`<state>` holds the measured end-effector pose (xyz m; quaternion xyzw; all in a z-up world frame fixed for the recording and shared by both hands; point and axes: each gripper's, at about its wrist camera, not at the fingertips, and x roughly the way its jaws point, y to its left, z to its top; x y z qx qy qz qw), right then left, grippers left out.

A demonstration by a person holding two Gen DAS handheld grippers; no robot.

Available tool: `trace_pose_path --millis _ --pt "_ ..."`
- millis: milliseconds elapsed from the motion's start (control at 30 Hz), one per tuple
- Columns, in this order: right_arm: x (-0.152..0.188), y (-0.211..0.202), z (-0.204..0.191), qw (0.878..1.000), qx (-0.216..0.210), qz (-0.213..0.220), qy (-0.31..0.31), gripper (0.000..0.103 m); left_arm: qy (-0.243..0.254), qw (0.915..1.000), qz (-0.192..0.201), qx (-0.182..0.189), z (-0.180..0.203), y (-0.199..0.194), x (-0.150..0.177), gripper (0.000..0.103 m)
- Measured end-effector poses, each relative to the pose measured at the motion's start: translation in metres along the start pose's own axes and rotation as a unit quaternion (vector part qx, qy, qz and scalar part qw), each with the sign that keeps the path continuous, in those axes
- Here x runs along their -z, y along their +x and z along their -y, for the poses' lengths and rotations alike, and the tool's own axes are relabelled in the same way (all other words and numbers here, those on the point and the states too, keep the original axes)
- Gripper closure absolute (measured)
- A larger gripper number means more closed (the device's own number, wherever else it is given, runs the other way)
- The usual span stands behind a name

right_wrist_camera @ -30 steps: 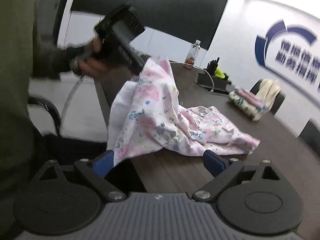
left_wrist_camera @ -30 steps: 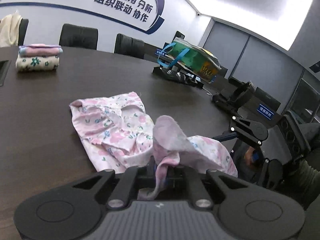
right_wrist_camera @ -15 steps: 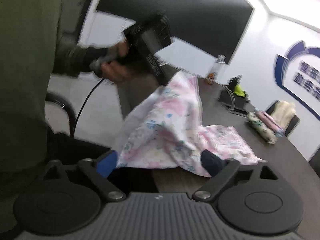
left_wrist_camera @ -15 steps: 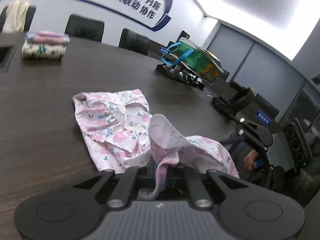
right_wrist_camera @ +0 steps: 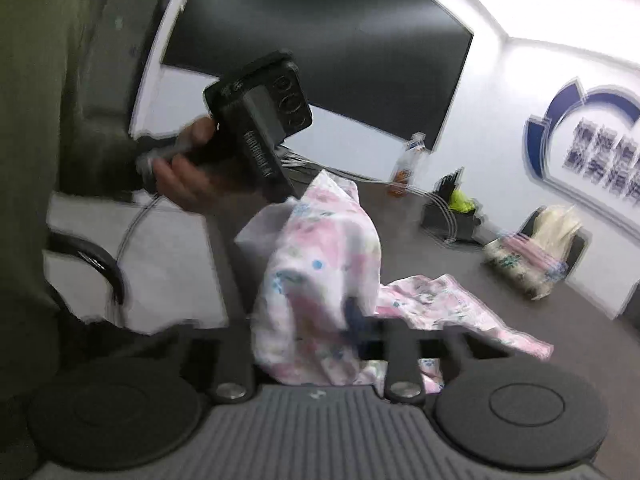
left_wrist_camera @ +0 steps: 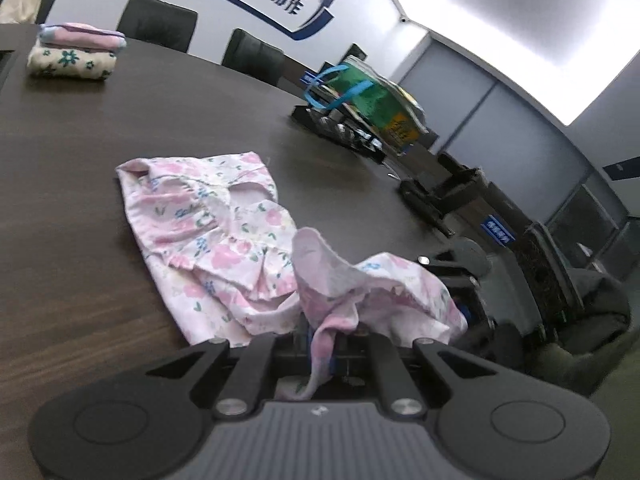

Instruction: Fold clothes

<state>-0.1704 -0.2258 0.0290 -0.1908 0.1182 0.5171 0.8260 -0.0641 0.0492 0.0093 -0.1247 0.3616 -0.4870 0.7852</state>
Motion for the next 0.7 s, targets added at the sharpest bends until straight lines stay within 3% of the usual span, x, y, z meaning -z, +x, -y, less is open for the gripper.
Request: trace_pose_path --millis 67,133,200,267,367,433,567,700 --pt "-0.002 -0.003 0.03 0.996 -0.046 0.01 0.082 0.088 -0.007 0.9997 0.024 0.001 -0.005 -0.004 -0.007 0.094" --pt "-0.001 -0.001 0.067 0.979 -0.062 0.014 0.191 0.088 -0.019 0.9988 0.044 -0.008 -0.013 -0.004 -0.017 0.092" --pt "0.005 0.01 0.103 0.955 -0.049 -0.007 0.292 0.088 -0.039 0.9965 0.062 -0.042 -0.021 0.002 -0.026 0.086" --pt "0.012 0.02 0.126 0.94 -0.025 -0.02 0.341 0.087 -0.064 0.9917 0.074 -0.084 -0.028 0.013 -0.032 0.077" --pt "0.025 0.038 0.149 0.914 0.004 -0.055 0.402 0.078 -0.075 0.9876 0.079 -0.113 -0.031 0.018 -0.032 0.077" --pt "0.026 0.041 0.151 0.911 0.028 -0.059 0.406 0.058 -0.072 0.9857 0.086 -0.126 -0.03 0.016 -0.03 0.077" --pt "0.021 0.022 0.148 0.915 0.085 -0.03 0.394 0.045 -0.067 0.9812 0.099 -0.151 -0.028 0.013 -0.027 0.075" --pt "0.011 -0.009 0.133 0.914 0.151 0.013 0.377 0.04 -0.063 0.9772 0.112 -0.169 -0.026 0.014 -0.027 0.072"
